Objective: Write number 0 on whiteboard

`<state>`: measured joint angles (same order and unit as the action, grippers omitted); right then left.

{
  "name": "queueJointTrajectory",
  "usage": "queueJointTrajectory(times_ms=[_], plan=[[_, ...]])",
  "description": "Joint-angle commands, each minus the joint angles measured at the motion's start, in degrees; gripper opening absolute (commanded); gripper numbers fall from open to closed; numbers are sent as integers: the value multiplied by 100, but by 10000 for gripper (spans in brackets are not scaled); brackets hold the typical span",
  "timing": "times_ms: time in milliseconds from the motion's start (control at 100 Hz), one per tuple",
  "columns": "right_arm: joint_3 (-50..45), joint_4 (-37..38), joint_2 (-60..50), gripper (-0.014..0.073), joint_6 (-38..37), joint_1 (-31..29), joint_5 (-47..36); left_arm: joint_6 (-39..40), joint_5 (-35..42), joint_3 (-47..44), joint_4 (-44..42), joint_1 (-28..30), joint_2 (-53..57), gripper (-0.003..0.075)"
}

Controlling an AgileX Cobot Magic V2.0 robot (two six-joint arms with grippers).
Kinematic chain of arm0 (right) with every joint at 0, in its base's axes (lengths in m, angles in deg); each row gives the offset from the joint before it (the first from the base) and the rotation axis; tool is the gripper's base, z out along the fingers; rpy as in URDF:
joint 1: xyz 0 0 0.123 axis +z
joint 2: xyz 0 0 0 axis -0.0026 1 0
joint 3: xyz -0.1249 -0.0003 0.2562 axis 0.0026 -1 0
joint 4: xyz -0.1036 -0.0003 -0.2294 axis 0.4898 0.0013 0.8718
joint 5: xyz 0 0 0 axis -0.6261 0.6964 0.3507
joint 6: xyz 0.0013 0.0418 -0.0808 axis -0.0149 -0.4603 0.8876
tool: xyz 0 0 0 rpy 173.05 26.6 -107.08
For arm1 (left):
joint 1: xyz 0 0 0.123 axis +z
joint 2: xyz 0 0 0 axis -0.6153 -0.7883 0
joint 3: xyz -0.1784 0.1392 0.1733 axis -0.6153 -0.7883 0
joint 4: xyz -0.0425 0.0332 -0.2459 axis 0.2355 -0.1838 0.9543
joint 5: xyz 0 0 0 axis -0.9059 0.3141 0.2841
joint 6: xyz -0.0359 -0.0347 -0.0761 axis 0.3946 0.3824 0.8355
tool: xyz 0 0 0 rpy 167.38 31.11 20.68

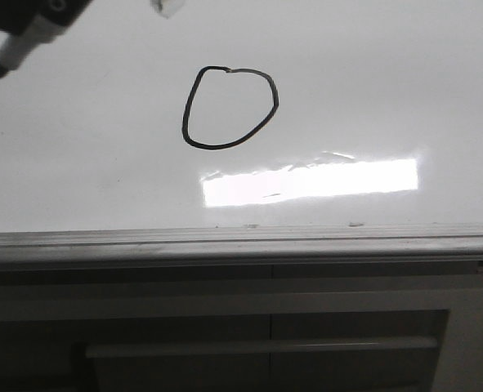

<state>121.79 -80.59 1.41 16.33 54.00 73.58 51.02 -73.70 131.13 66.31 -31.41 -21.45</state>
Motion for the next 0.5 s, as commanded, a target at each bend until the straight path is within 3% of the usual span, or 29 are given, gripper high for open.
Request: queueJointTrajectory(times_ms=[0,240,490], plan=[[165,-625,-58,-47,459,-3,-154,0,308,219,52,-31,22,406],[165,-1019,-58,-47,727,-3,84,0,267,219,52,-31,22,355],[165,-1573,-72,-47,1195,-3,432,173,229,219,52,-21,-15,353]])
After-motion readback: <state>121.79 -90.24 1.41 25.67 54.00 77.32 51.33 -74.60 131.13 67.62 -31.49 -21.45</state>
